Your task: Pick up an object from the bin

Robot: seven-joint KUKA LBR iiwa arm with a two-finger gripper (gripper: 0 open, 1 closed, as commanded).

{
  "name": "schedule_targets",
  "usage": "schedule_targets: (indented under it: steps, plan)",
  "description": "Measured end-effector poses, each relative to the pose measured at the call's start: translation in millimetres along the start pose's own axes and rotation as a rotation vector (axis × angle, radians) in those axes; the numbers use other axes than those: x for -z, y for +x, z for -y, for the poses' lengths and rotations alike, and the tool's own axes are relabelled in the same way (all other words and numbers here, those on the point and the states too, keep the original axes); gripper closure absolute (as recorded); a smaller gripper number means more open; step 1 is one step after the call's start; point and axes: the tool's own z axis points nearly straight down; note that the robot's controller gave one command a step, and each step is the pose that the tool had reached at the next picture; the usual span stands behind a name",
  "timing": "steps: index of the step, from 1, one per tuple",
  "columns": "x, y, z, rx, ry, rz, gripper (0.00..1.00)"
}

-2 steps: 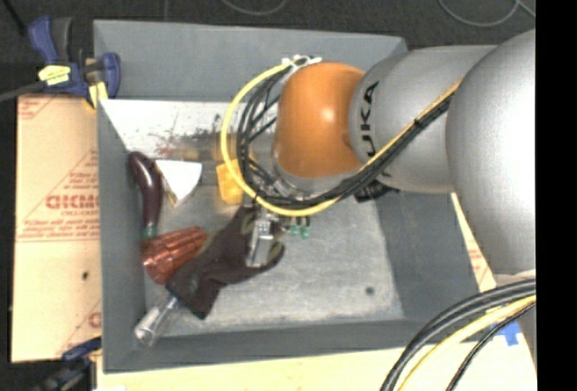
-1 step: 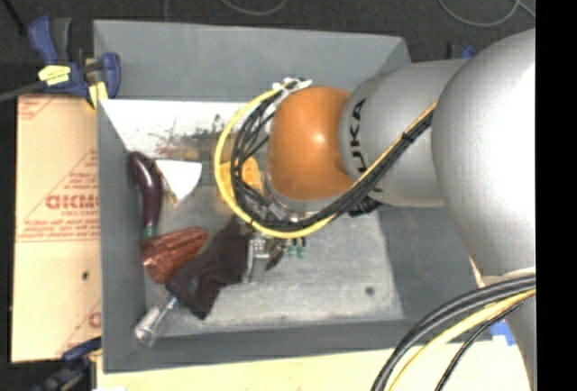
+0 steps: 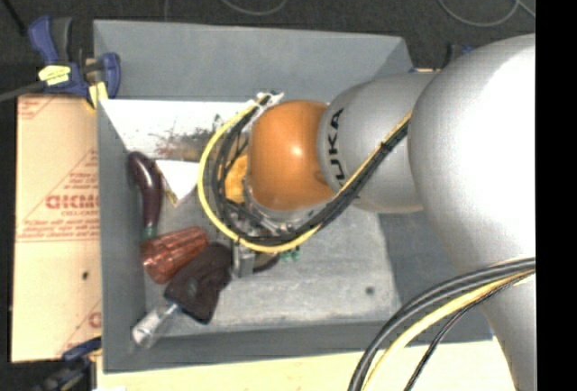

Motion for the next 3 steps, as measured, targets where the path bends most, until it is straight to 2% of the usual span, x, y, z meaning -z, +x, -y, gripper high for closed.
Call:
schedule_targets:
  steps: [1,2,3]
  plan:
    - [0,0.0,0,-0.001,0.0,0.0,1.0]
    - [-5,-13.9,-4,-0.017,0.001,-0.001,1.0]
    - [-6,-29.8,-13,-0.088,0.001,0.001,1.0]
